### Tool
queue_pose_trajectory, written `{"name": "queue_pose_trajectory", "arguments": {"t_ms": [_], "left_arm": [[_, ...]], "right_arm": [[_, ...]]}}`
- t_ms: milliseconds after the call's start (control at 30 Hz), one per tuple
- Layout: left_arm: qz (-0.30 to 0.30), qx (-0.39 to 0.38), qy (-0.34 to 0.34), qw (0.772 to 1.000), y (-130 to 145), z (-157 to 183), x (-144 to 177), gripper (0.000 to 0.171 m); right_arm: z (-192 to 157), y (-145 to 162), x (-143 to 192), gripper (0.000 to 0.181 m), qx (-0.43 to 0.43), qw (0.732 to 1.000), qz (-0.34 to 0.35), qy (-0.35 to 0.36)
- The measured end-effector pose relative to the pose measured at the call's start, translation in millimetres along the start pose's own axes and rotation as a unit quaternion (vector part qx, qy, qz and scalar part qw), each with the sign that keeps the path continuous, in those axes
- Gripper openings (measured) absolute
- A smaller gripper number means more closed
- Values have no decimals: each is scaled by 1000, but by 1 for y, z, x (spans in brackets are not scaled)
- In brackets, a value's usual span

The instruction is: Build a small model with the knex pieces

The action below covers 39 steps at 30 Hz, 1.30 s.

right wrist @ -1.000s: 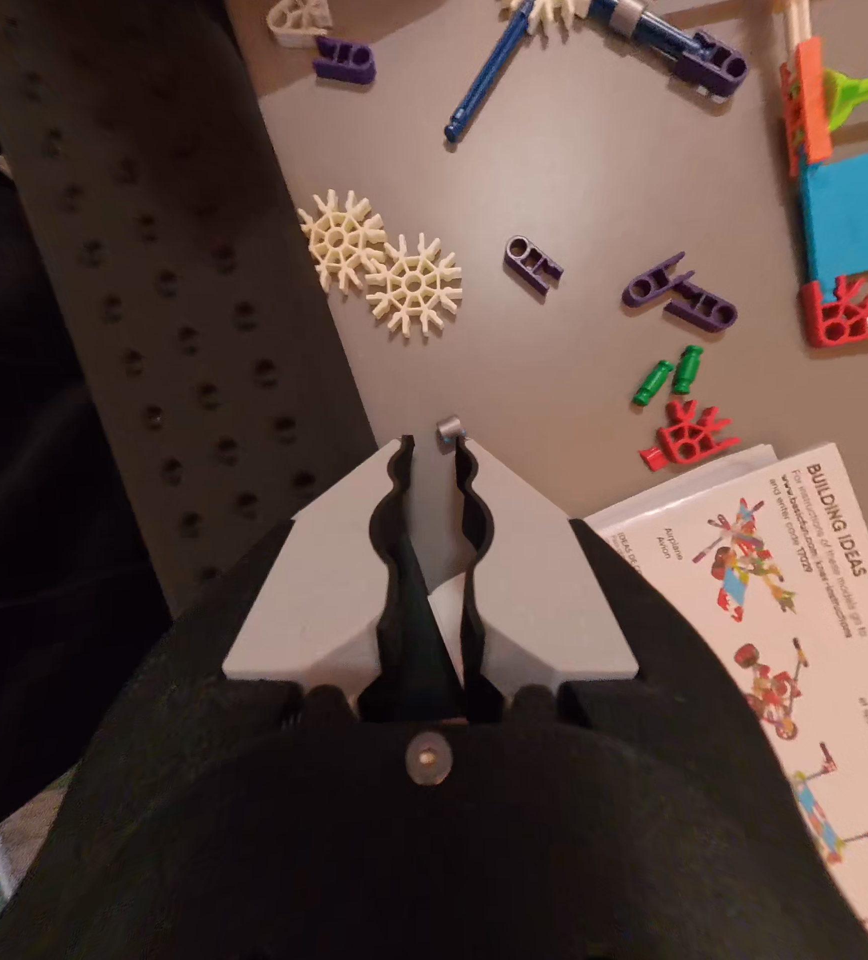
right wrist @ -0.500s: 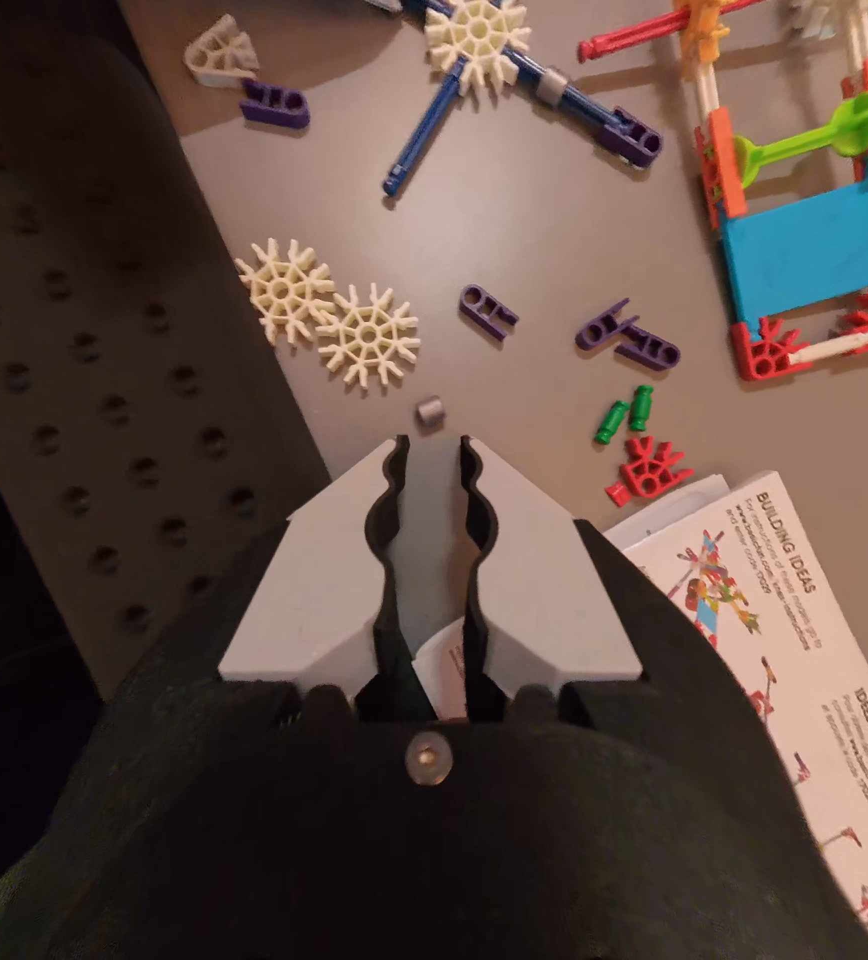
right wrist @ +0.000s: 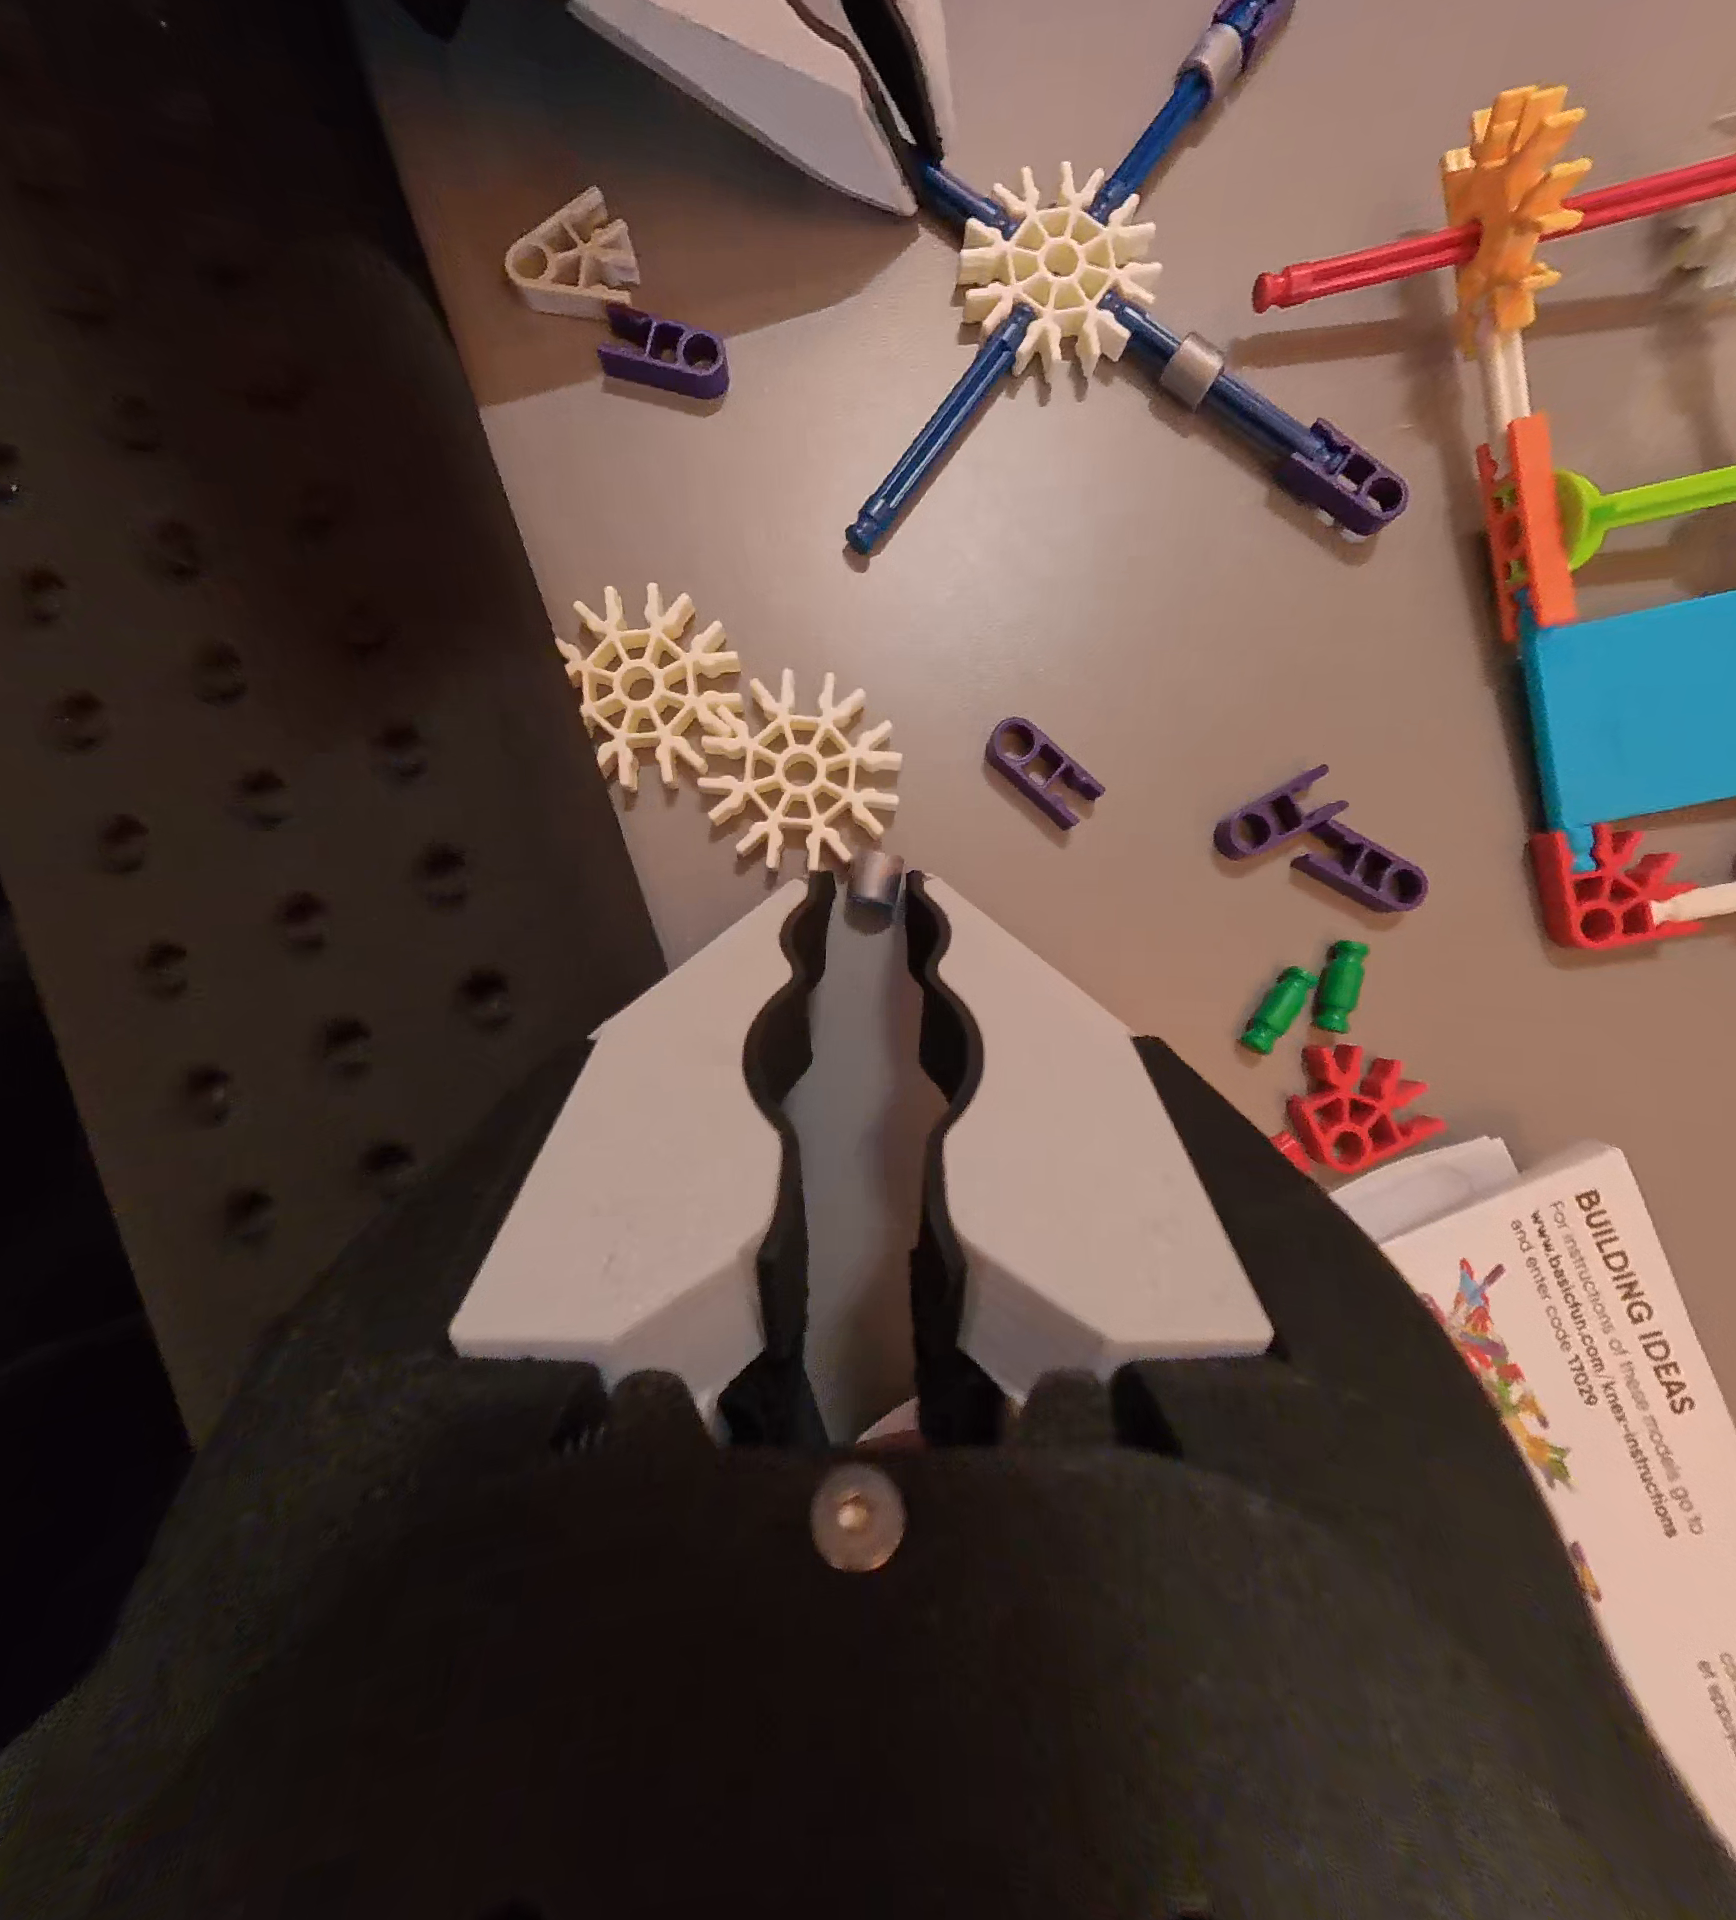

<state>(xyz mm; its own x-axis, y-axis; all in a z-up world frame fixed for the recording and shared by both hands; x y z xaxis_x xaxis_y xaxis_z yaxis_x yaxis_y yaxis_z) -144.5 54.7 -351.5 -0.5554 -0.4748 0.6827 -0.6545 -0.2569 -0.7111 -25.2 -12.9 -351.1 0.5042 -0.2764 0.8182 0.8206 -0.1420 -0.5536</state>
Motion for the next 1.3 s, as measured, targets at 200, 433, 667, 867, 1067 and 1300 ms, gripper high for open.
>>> {"name": "queue_pose_trajectory", "arguments": {"t_ms": [200, 433, 667, 867, 1067, 1300], "left_arm": [[1, 0, 1, 1000, 0, 0, 0, 4], [18, 12, -23, 999, -7, -7, 5, 4], [50, -2, -69, 996, -20, -8, 18, 3], [63, 0, -87, 994, -22, -6, 22, 3], [62, -9, -89, 994, -22, -2, 20, 3], [63, -11, -86, 994, -23, -1, 19, 3]], "right_arm": [[7, 0, -2, 7, -9, 1000, 7, 17], [18, -19, 7, 7, -22, 998, 56, 38], [26, -45, -6, 7, -42, 994, 99, 25], [28, -49, -16, 7, -19, 994, 86, 59], [29, -52, -21, 7, 1, 994, 74, 86], [33, -52, -24, 7, -2, 993, 67, 98]]}}
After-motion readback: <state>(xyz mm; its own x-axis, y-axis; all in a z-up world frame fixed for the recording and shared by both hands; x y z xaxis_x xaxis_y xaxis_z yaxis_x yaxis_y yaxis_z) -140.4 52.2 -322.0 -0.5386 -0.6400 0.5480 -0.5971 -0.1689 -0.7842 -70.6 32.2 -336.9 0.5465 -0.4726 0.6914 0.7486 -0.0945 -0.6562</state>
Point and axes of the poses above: each gripper's, where its closed fingertips meet, x back along the fingers, y out of its underside, z = x × y across the jaws, the point moved 1 cm from there along x, back along the fingers, and after that the axes turned 13 degrees about x, right-handed, at the moved point
